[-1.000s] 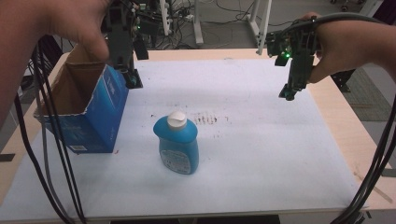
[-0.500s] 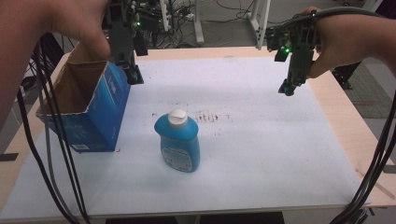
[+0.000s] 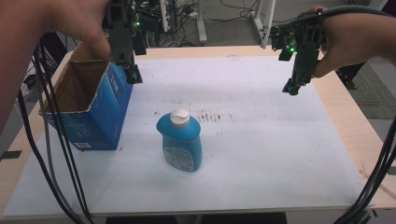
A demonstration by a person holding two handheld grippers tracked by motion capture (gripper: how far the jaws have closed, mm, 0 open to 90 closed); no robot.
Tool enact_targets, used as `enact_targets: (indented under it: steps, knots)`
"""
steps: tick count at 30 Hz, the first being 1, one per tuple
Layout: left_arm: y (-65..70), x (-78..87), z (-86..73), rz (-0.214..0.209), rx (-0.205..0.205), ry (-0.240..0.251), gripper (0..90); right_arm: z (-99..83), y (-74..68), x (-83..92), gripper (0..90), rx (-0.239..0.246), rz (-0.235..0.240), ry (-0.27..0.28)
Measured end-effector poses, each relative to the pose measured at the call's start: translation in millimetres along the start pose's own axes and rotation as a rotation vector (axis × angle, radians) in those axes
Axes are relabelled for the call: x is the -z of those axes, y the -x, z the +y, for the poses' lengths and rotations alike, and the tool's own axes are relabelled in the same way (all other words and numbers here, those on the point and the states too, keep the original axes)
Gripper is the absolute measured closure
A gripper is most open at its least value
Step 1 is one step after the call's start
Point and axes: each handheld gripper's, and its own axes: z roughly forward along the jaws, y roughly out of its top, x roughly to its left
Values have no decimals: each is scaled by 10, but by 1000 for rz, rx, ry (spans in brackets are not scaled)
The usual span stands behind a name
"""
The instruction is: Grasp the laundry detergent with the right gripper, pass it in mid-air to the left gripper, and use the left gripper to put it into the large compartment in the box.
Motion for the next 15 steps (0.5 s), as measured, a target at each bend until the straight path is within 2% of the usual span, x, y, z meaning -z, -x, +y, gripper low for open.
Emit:
enact_targets:
  steps: [7, 15]
  knots:
    - [4, -37, 45, 0, -22, -15, 18, -42, -39, 47, 22, -2, -1, 21]
    - [15, -52, 27, 1, -27, 2, 18, -119, -158, 95, 22, -17, 4, 73]
